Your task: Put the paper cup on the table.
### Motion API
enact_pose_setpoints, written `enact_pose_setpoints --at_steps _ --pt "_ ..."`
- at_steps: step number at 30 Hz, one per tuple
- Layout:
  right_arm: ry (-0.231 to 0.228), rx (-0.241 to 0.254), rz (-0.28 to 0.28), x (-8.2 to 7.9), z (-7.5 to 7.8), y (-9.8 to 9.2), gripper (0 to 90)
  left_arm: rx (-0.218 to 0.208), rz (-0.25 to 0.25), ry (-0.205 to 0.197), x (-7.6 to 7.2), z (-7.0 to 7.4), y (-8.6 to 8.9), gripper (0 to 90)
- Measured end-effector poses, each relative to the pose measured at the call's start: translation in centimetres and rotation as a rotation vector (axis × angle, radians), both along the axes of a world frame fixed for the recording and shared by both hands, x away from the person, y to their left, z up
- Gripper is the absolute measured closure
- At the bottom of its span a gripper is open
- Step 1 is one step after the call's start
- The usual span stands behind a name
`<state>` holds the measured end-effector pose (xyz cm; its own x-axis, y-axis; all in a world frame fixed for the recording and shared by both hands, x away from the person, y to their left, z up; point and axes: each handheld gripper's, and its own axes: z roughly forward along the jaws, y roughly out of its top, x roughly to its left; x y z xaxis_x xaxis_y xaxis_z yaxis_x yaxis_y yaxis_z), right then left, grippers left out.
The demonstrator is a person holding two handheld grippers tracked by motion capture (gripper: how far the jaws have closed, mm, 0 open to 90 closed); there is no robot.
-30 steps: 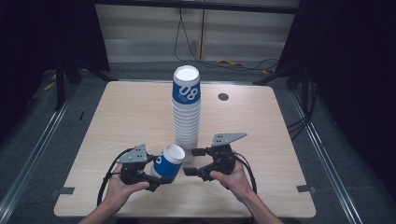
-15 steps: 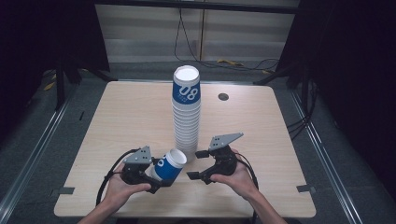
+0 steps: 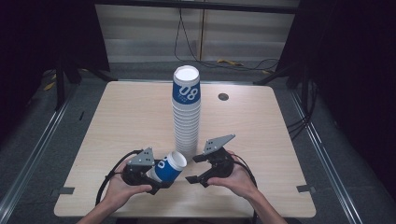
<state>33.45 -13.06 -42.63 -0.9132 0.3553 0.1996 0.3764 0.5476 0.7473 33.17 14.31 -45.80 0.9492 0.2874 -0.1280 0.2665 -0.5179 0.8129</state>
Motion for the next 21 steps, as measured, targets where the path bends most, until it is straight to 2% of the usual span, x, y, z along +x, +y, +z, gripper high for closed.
enact_pose_setpoints --at_steps 1,4,6,7,9,13,15,17,18,21 --pt "-0.002 -0.008 0.007 0.0 0.0 0.1 20.7 0.000 0.003 0.001 0.0 0.0 0.0 22.5" --pt "-0.004 -0.033 0.024 -0.2 -0.1 0.3 20.5 0.036 -0.003 -0.013 -0.2 0.3 -0.2 22.5" --pt "-0.006 -0.042 0.026 -0.2 -0.1 0.3 20.3 0.041 -0.015 -0.012 -0.2 0.4 -0.3 22.5" --pt "-0.009 -0.056 0.030 -0.2 0.0 0.3 20.0 0.072 -0.027 -0.017 -0.2 0.5 -0.6 22.5" --pt "-0.014 -0.067 0.042 -0.2 -0.1 0.4 19.4 0.082 -0.030 -0.022 -0.3 0.5 -0.8 22.5" --pt "-0.013 -0.103 0.058 -0.2 -0.1 0.6 19.1 0.143 -0.065 -0.023 -0.2 0.9 -1.4 22.5" --pt "-0.004 -0.116 0.072 -0.2 -0.2 0.8 18.2 0.153 -0.071 -0.025 -0.2 1.2 -1.6 22.5" --pt "-0.005 -0.150 0.093 -0.3 -0.3 1.3 16.8 0.167 -0.081 -0.028 -0.1 1.6 -1.6 22.5" --pt "-0.012 -0.159 0.095 -0.4 -0.3 1.3 16.9 0.171 -0.075 -0.042 -0.1 1.7 -1.6 22.6" --pt "-0.009 -0.170 0.095 -0.5 -0.2 1.4 16.8 0.188 -0.074 -0.050 0.2 1.9 -1.7 22.6"
